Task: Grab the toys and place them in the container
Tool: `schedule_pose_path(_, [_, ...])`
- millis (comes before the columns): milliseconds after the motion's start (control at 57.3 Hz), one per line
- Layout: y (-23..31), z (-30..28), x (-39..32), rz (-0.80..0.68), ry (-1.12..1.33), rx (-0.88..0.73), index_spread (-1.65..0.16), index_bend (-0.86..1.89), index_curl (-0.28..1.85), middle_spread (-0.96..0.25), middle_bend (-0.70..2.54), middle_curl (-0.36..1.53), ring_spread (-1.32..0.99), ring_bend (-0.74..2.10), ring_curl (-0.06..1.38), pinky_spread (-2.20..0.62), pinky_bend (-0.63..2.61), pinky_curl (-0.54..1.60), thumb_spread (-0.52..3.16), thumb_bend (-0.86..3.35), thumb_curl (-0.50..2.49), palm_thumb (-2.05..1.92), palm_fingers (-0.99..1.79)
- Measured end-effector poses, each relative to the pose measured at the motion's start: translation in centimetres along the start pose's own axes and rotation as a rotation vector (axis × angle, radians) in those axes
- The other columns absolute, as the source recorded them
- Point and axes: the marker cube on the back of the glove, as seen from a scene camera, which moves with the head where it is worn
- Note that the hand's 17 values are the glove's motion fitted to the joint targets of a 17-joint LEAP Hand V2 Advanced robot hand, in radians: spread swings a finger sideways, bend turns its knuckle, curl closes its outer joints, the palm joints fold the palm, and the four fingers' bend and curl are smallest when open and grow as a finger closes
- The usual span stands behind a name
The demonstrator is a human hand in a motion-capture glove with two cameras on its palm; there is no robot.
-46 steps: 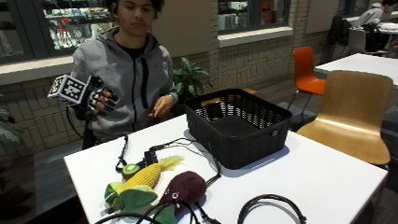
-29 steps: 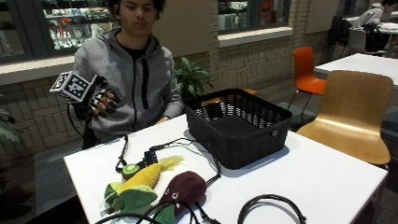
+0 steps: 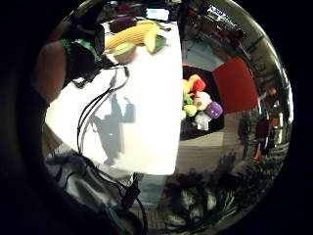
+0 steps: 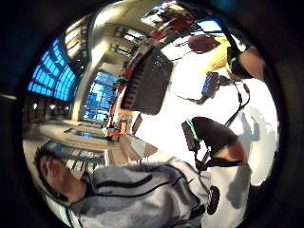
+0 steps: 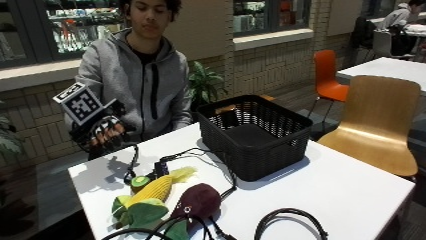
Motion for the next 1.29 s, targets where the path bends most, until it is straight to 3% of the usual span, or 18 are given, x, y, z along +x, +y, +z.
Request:
schedule_pose_path(87, [-3.1, 1.0, 1.1, 0.091, 0.074, -0.052, -0.15, 0.36, 0.38, 0.00, 0.15, 0.23, -0.19, 0.45, 0.16, -0.08, 0.61, 0.32, 1.47, 0.43, 0.23, 0.14, 0.42])
schedule_pose_path(314, [-9.2, 5.0, 4.2, 0.106, 0.284, -0.106, -0.17, 0.54, 0.47, 0.02, 0.13, 0.21, -0.16, 0.28, 0.14, -0.07, 0.68, 0.35, 1.37, 0.32, 0.24, 0.10, 0.17])
schedule_pose_path(489, [-11.1, 5.8, 5.5, 0.151, 0.348, -0.183, -0.18, 0.61, 0.50, 0.03, 0.15, 0.21, -0.14, 0.26, 0.15, -0.05, 0.67, 0.34, 1.32, 0.27, 0.25, 0.11, 0.13])
schedule_pose_path(751, [-12.0, 7.6, 6.1, 0.157, 0.423, -0.283, -0.18, 0.91, 0.57, 0.04, 0.10, 0.19, -0.08, 0.10, 0.12, -0.03, 0.63, 0.34, 1.32, 0.18, 0.27, 0.10, -0.16])
schedule_pose_path(856, [-12.0, 7.8, 5.9, 0.140, 0.451, -0.265, -0.16, 0.98, 0.58, 0.04, 0.09, 0.18, -0.07, 0.11, 0.10, -0.02, 0.60, 0.33, 1.36, 0.16, 0.27, 0.09, -0.20])
schedule_pose_path(1013, [-12.0, 7.5, 4.9, 0.051, 0.540, -0.147, -0.15, 1.29, 0.64, 0.05, 0.13, 0.17, -0.07, 0.07, 0.06, -0.02, 0.51, 0.32, 1.50, 0.29, 0.32, 0.29, -0.14])
schedule_pose_path(1292, [-13.0, 2.6, -4.0, -0.168, 0.385, -0.032, -0.13, 1.51, 0.66, 0.02, 0.19, 0.23, -0.09, 0.10, 0.03, -0.03, 0.42, 0.31, 1.58, 0.40, 0.34, 0.44, -0.08])
